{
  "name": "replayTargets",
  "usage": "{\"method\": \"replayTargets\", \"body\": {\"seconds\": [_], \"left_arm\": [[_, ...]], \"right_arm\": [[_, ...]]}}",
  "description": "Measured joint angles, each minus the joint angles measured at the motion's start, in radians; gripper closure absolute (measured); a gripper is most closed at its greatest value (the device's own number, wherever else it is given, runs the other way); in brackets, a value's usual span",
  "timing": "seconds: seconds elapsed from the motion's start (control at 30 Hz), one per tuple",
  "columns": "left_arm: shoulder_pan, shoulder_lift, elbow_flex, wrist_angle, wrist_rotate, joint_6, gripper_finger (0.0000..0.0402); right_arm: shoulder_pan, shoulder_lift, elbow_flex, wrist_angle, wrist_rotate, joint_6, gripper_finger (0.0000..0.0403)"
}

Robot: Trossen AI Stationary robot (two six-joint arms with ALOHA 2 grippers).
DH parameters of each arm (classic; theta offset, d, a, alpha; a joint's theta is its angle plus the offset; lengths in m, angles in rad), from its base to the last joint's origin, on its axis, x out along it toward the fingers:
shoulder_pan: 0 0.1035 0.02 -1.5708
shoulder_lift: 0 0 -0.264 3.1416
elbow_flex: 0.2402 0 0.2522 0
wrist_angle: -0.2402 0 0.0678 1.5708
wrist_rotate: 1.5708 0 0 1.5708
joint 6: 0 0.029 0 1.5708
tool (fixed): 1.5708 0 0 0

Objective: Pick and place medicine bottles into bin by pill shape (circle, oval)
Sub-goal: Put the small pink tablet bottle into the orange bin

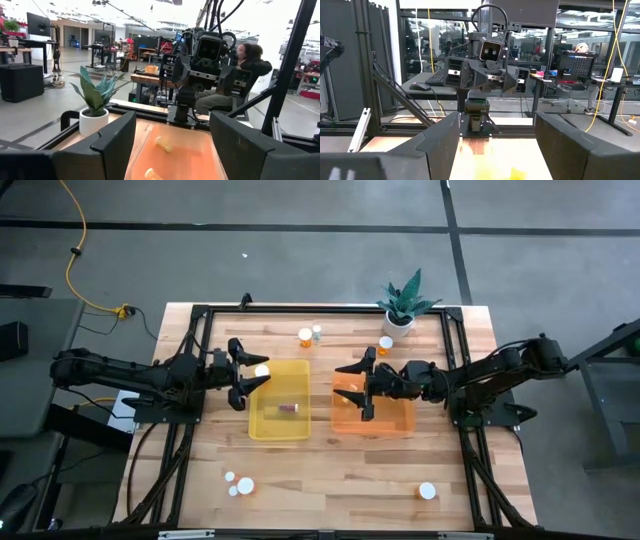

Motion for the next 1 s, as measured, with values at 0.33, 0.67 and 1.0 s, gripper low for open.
{"method": "replayTargets", "body": {"seconds": [0.33,0.67,1.0], "left_arm": [[-0.068,0.022,0.147,-0.393,0.0,-0.052,0.016],[-0.417,0.151,0.368,-0.869,-0.001,-0.139,0.016],[-0.762,0.337,0.472,-1.143,-0.03,-0.428,0.016]], "right_arm": [[0.0,0.0,0.0,-0.015,0.041,-0.005,0.0158],[-0.001,0.001,0.0,-0.045,0.058,-0.005,0.0158],[-0.001,0.001,0.0,-0.066,0.06,-0.005,0.0158]]}}
